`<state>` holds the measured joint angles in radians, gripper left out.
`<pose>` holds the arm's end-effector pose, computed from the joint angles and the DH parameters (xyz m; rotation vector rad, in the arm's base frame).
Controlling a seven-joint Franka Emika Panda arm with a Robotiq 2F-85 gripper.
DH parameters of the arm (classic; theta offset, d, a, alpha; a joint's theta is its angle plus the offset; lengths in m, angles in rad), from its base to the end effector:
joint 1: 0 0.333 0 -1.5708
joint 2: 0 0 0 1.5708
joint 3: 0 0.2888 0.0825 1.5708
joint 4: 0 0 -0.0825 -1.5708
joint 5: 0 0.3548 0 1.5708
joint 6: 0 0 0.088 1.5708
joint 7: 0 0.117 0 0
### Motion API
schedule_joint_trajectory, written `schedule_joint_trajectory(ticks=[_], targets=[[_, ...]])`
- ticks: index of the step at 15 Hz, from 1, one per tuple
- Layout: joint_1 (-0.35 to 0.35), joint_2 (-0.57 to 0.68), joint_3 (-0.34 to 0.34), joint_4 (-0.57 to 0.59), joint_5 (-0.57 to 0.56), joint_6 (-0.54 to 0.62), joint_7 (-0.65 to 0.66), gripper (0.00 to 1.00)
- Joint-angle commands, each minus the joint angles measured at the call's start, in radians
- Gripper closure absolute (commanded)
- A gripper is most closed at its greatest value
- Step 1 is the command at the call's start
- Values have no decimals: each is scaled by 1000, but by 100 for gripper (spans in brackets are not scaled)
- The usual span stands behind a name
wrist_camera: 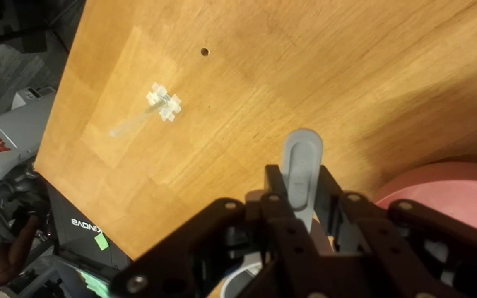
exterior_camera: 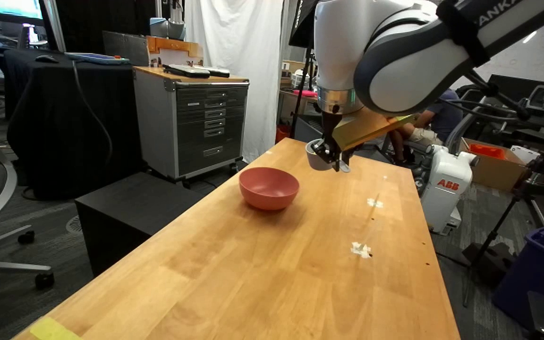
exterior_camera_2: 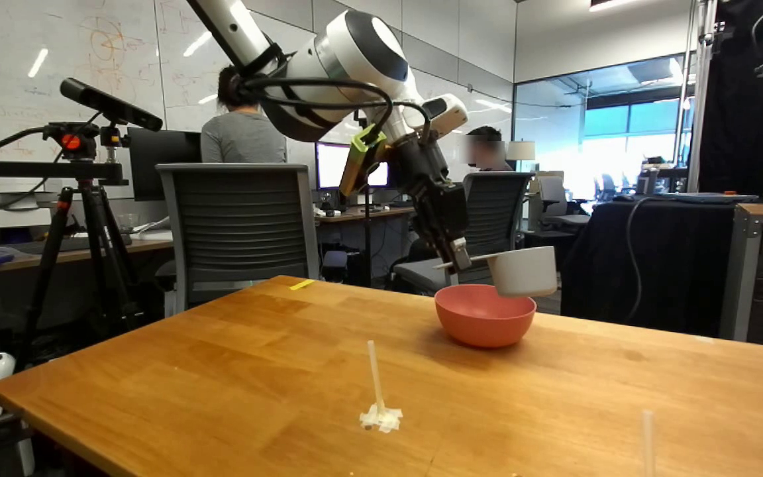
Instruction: Pour the things in the grey cup into the bowl
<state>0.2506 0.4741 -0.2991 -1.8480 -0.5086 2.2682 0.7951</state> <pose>0.6061 -0.0358 0.2657 2.5634 -0.6171 0.1919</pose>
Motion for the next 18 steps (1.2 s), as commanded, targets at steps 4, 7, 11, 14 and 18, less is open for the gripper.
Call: schedule_joint_trajectory(ticks=[4,7,11,14,18], targets=[[-14,78,41,141,-40,-153,29,94],[-7,111,39,188,-75,-178,53,94],[-6,157,32,238,-139,-206,103,94],[-6,184,37,264,-181,-233,139,94],[-3,221,46,298,-223,-277,173,94]])
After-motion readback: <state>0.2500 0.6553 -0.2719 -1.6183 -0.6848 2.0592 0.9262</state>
